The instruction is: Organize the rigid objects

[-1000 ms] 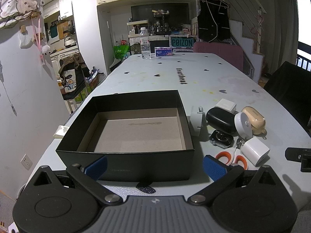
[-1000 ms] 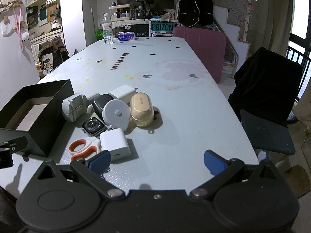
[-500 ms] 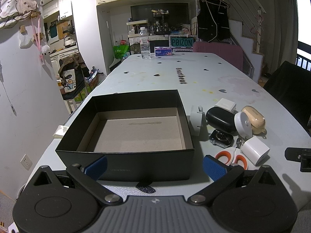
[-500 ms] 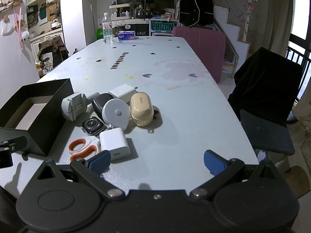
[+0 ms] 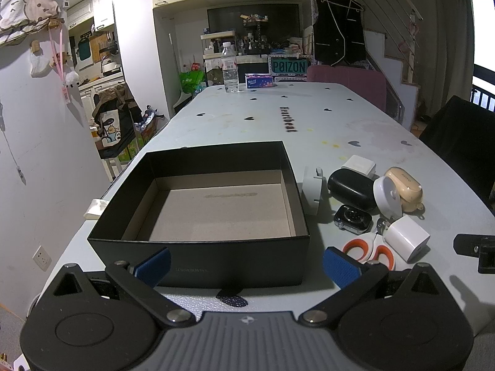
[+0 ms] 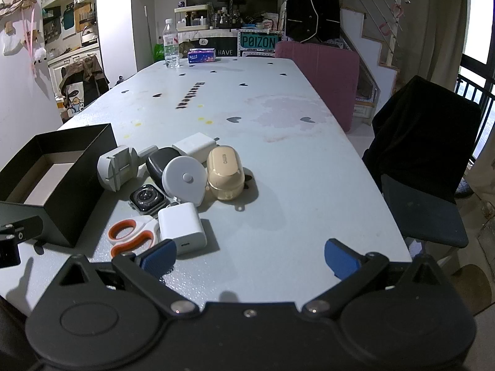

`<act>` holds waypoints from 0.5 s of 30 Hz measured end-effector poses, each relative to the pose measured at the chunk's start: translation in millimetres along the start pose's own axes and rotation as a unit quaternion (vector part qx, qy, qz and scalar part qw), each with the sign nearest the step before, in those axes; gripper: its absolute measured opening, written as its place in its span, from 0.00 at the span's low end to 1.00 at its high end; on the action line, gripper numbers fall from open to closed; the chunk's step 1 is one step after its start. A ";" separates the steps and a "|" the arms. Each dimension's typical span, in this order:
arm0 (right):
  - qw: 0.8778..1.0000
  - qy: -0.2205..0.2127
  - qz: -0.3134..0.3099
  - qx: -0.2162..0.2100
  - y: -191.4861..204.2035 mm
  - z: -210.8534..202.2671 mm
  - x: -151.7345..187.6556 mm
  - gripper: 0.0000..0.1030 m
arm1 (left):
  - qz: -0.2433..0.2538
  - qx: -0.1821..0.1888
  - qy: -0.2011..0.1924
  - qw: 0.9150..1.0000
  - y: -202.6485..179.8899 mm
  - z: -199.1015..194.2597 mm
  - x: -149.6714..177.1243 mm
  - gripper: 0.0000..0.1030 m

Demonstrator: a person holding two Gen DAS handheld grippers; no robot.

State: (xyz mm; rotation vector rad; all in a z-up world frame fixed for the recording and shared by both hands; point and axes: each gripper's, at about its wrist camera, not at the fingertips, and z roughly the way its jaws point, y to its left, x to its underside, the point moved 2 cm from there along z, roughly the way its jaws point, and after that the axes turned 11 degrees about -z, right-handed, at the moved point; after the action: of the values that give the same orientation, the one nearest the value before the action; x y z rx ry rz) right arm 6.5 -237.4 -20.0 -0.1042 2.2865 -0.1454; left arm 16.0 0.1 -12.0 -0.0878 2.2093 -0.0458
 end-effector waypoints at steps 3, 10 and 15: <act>1.000 0.000 0.000 0.000 0.4 0.4 -0.3 1.00 | 0.000 0.000 0.000 1.000 0.0 0.0 0.0 1.00; 1.000 0.001 -0.001 0.000 0.8 0.9 -0.6 1.00 | 0.000 0.000 0.000 1.000 0.0 0.0 0.0 1.00; 1.000 0.001 -0.001 0.000 0.3 0.4 -0.2 1.00 | 0.000 0.000 0.000 1.000 0.1 0.0 0.0 1.00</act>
State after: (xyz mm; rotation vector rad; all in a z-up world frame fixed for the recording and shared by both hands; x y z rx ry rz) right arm 7.0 -237.1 -20.2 -0.1059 2.2883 -0.1472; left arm 16.1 0.1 -12.0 -0.0883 2.2098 -0.0458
